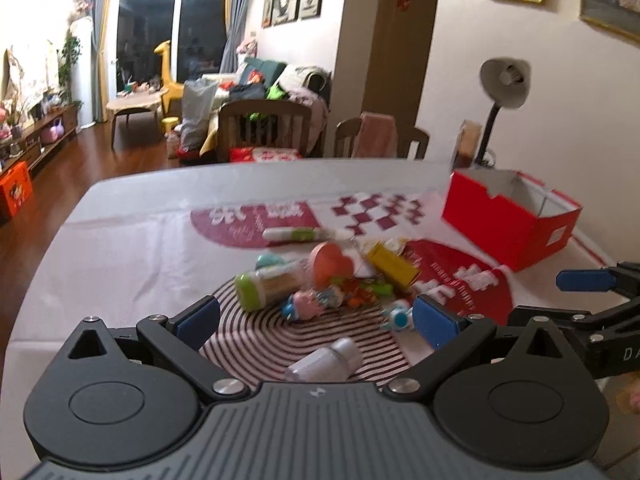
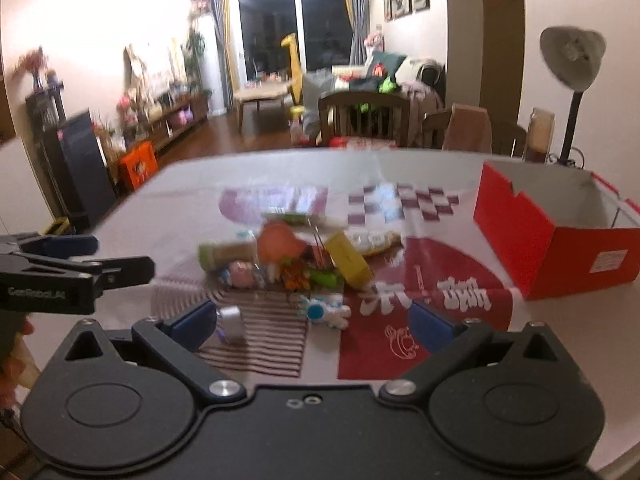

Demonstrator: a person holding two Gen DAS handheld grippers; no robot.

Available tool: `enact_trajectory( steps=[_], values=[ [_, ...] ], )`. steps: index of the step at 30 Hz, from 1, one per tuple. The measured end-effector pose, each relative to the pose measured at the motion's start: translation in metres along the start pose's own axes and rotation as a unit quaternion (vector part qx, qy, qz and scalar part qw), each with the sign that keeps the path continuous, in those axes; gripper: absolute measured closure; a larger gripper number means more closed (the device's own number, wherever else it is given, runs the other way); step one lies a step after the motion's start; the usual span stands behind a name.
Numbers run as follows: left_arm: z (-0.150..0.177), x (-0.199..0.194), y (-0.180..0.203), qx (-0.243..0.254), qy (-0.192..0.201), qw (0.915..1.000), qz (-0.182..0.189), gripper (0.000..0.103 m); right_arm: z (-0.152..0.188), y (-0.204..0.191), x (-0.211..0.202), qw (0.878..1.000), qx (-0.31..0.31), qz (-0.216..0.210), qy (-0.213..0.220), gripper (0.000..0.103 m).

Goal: Organize rigid objects
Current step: 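Grasp the clear pill bottle with the left tool while the right tool grasps the astronaut keychain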

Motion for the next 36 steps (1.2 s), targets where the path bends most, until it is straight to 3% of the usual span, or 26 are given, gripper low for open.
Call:
enact_trajectory(
  steps=[13, 27, 32, 36],
  values=[
    [0.026, 0.082, 0.011, 0.034, -0.055, 0.9971, -0.042, 0.000, -0.013, 0.016, 0.094, 0.997, -0.027, -0.004, -0.075, 0.012],
    [0.026, 0.117, 0.022, 0.047, -0.072, 0.9943, -0.063, 0.001, -0.026, 0.017, 0.151, 0.992, 0.019, -0.007, -0.122, 0.021],
    [0.027, 0.122, 0.023, 0.050, -0.081, 0.9942, -0.050, 0.011, -0.026, 0.016, 0.157, 0.991, 0.031, 0.002, -0.131, 0.030],
    [0.026, 0.125, 0.024, 0.051, -0.088, 0.9941, -0.036, 0.030, -0.026, 0.016, 0.158, 0.991, 0.040, 0.011, -0.131, 0.036]
  ],
)
Point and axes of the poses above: each gripper's, at about its wrist camera, not at the fingertips, and x roughly the way its jaws point, y to its right, z to its underside, the point moved 3 cm from there along x, roughly the way its jaws point, and after that the axes turned 12 degrees about -y, right-handed, at the moved point
